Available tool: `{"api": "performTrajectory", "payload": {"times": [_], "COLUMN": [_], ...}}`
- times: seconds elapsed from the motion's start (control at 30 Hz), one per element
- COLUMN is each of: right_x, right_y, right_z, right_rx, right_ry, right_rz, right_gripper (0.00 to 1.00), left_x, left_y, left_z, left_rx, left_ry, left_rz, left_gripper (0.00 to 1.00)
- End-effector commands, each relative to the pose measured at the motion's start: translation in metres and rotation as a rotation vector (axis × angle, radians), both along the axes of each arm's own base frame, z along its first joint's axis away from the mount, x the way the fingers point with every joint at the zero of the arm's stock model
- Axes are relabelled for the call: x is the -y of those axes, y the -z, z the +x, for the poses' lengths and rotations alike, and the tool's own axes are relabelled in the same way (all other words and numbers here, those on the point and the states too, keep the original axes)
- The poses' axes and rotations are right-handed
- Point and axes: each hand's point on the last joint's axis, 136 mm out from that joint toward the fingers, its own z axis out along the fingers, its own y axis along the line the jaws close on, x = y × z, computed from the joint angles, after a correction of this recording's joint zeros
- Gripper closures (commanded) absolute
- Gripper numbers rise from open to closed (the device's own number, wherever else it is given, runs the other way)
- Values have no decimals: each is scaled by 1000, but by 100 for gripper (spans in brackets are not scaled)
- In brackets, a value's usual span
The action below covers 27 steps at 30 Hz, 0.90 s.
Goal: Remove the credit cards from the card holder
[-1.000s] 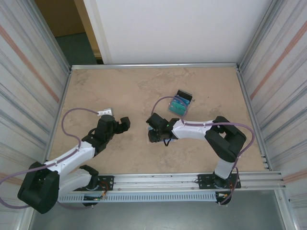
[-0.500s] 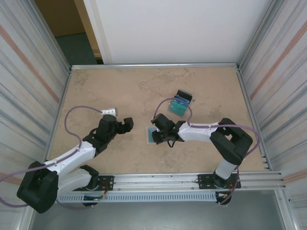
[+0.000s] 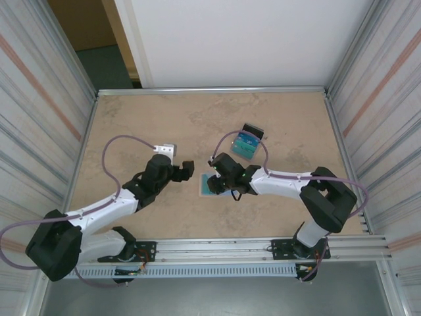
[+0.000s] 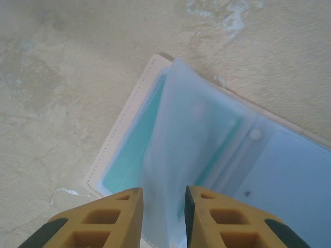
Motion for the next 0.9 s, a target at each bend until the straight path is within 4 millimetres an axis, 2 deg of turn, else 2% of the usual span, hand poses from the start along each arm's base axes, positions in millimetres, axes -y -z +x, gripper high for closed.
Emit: {"api": "performTrajectory", "payload": {"times": [0.0,0.2,0.37,0.53,0.67,0.87], "right_x": [19,38,37,24,7,-14], "right_y": [-3,3,4,2,0,3], "right_z": [3,6,3,-1,-6,-10], "right_rx": [28,17,-4,-40,-57,-49], "right_ry": [47,109,111,94,67,41], "right_rz": [-41,-76,-43,11,28,-45], "right_gripper": [71,72,85,84,79,69], "left_x": [10,16,20,17,2,-21], "left_y": [-19,-11,-4,3,4,9], "left_z": [9,10,11,13,14,13], "left_rx": [60,36,20,-2,-8,-46], "left_ry": [22,39,53,14,-80,-176], "left_rz": [13,60,85,100,82,45], "left_gripper": [1,1,1,1,1,1]}}
